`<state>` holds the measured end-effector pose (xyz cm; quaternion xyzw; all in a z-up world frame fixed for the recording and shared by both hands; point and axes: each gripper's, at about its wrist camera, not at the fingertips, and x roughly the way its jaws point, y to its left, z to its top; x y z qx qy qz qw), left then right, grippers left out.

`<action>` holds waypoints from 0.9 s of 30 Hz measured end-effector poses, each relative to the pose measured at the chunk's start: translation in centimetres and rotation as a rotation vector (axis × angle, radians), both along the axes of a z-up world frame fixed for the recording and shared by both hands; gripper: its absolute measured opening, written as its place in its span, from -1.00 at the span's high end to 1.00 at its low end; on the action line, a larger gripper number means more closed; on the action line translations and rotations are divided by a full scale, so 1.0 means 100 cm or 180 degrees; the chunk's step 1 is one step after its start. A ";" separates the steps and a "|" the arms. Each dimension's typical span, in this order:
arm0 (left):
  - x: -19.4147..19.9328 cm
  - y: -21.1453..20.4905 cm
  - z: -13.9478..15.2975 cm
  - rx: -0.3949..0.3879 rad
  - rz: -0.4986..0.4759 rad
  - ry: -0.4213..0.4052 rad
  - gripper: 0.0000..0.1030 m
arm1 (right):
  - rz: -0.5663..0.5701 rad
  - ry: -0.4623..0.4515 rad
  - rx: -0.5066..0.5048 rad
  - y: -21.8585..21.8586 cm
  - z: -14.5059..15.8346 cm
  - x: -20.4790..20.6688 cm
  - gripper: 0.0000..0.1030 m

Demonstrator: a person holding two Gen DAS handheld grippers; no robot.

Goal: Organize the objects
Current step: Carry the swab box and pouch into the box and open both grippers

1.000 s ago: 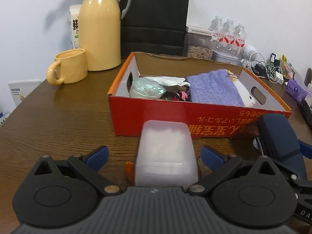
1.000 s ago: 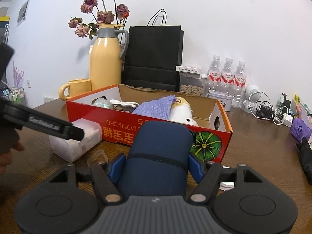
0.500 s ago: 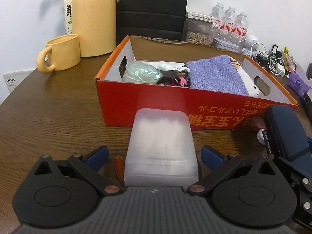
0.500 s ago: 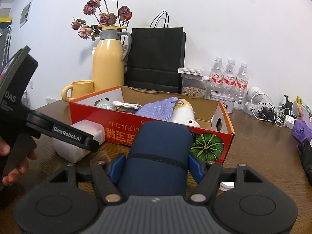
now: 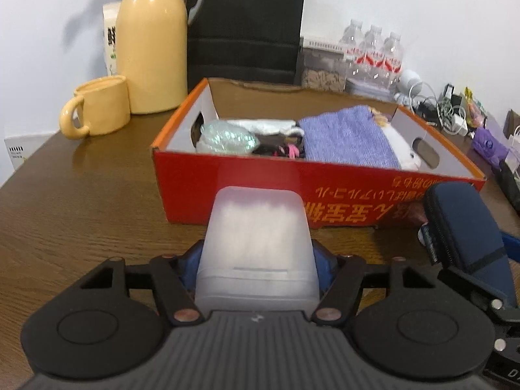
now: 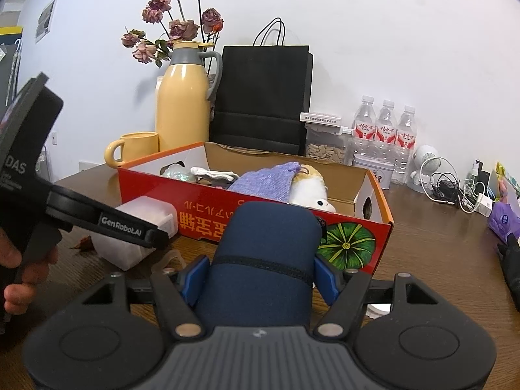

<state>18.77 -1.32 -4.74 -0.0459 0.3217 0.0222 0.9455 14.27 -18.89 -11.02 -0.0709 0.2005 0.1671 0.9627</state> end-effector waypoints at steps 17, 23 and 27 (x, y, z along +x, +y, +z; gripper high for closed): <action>-0.019 -0.007 0.059 0.0016 -0.0103 -0.0560 -0.30 | 0.0067 -0.0211 0.0290 -0.016 0.035 0.008 -0.30; 0.007 -0.012 0.077 0.0069 -0.0112 -0.0680 -0.30 | 0.0005 -0.0279 0.0288 -0.023 0.061 0.042 -0.30; 0.027 -0.013 0.078 0.0041 -0.0076 -0.0685 -0.30 | -0.0023 -0.0241 0.0270 -0.025 0.067 0.072 -0.31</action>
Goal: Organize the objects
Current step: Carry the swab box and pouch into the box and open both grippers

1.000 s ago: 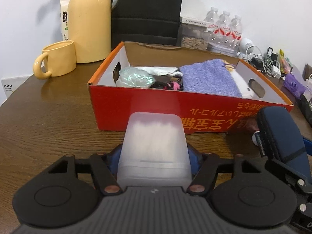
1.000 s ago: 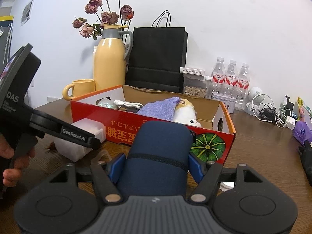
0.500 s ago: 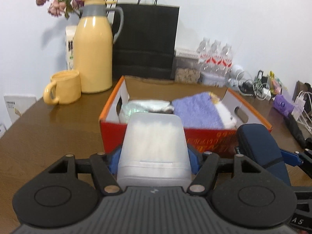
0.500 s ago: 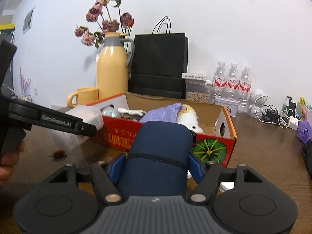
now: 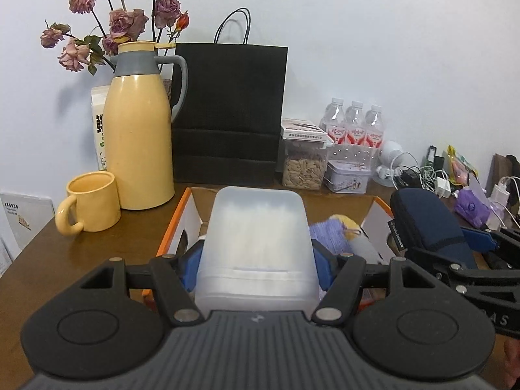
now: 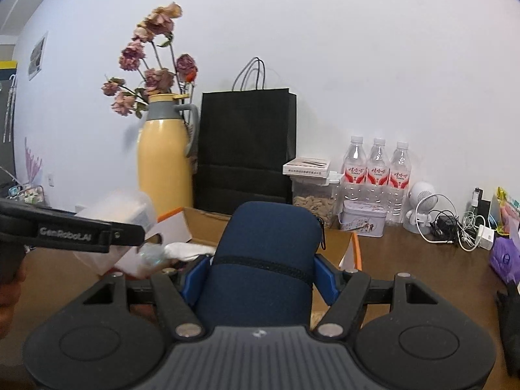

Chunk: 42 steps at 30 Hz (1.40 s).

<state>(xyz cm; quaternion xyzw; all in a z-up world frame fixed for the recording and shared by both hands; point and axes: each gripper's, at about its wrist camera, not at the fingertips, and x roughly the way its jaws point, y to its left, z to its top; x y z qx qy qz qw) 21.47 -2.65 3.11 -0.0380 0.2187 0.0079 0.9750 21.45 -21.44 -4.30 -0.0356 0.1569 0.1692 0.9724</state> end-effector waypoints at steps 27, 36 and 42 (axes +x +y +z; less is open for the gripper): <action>0.084 0.012 -0.027 0.0048 0.0231 0.0065 -1.00 | 0.0007 0.0379 0.0161 -0.019 -0.027 0.131 -0.97; 0.074 0.008 -0.022 0.0135 0.0251 0.0033 -1.00 | -0.0029 0.0314 0.0009 -0.010 -0.020 0.118 -0.98; 0.055 0.008 -0.016 0.0159 0.0250 0.0019 -1.00 | -0.0052 0.0285 0.0005 -0.009 -0.013 0.101 -1.00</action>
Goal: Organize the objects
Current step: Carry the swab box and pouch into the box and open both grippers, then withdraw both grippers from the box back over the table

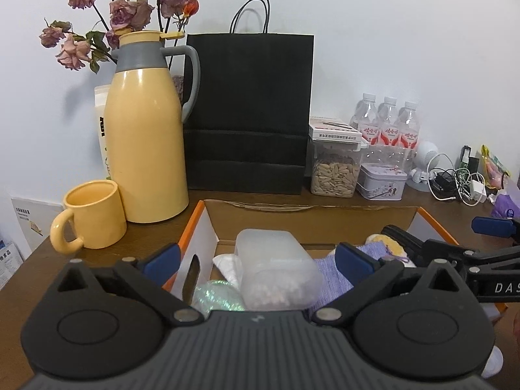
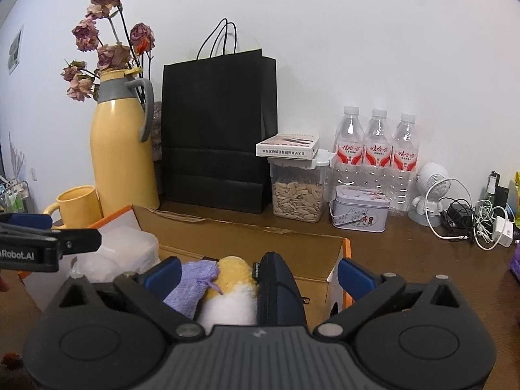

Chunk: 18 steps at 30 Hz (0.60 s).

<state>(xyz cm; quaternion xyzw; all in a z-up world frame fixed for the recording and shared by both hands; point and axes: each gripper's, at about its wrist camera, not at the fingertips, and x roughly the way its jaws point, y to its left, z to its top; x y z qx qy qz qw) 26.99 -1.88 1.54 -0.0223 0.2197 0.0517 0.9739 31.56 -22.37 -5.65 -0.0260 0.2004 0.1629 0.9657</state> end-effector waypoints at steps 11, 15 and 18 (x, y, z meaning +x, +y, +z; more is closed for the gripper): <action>-0.047 0.000 0.017 0.0035 -0.0017 -0.0011 -1.00 | 0.0009 -0.0027 -0.0088 0.002 0.016 -0.054 -1.00; -0.064 0.000 0.021 0.0065 -0.0009 0.0013 -1.00 | 0.0013 -0.0018 -0.0119 0.001 0.019 -0.075 -1.00; -0.076 0.002 0.023 0.0077 -0.0020 0.0017 -1.00 | 0.0010 0.0000 -0.0141 -0.001 0.019 -0.090 -1.00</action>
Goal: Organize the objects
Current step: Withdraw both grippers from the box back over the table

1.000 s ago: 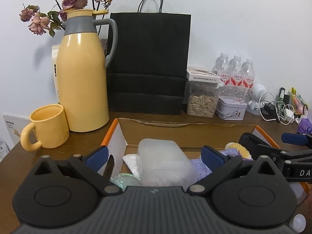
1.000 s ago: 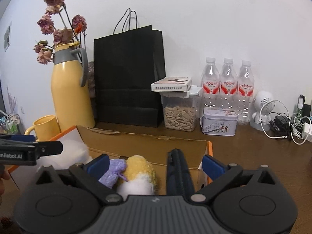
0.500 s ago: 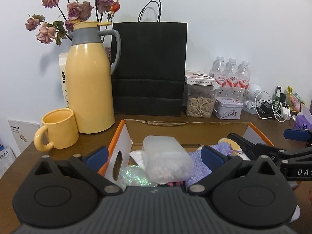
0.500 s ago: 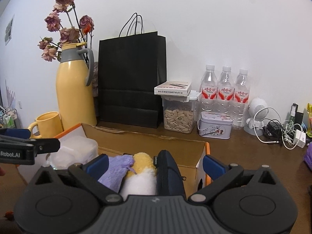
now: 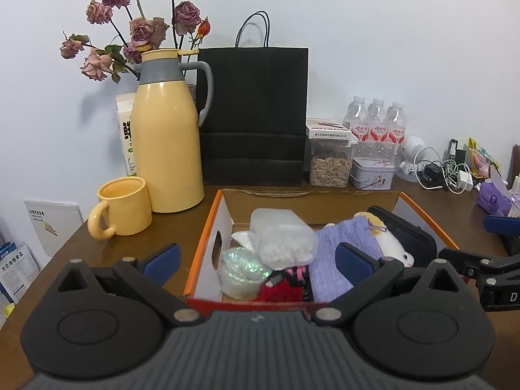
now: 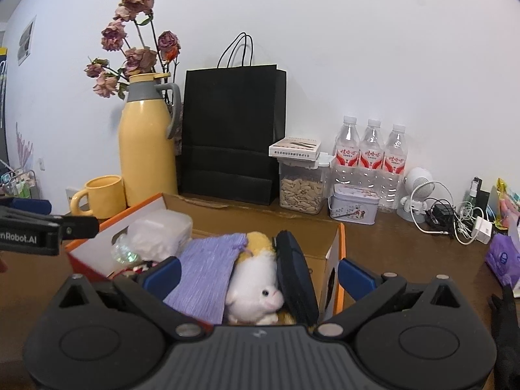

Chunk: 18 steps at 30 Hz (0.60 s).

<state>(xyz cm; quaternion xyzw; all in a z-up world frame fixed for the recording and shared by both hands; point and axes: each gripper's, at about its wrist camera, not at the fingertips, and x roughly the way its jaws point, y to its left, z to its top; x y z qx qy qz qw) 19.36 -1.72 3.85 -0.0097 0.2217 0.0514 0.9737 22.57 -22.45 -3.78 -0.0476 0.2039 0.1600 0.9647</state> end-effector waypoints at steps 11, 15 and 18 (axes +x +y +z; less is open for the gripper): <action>-0.038 0.016 -0.006 0.0042 0.0068 0.0085 -1.00 | -0.0037 0.0129 -0.0088 -0.013 -0.014 -0.043 -1.00; -0.047 0.025 -0.016 0.0035 0.0117 0.0188 -1.00 | -0.0066 0.0221 -0.0141 -0.020 -0.025 -0.052 -1.00; -0.054 0.033 -0.026 0.0031 0.0163 0.0274 -1.00 | -0.0092 0.0308 -0.0192 -0.026 -0.035 -0.056 -1.00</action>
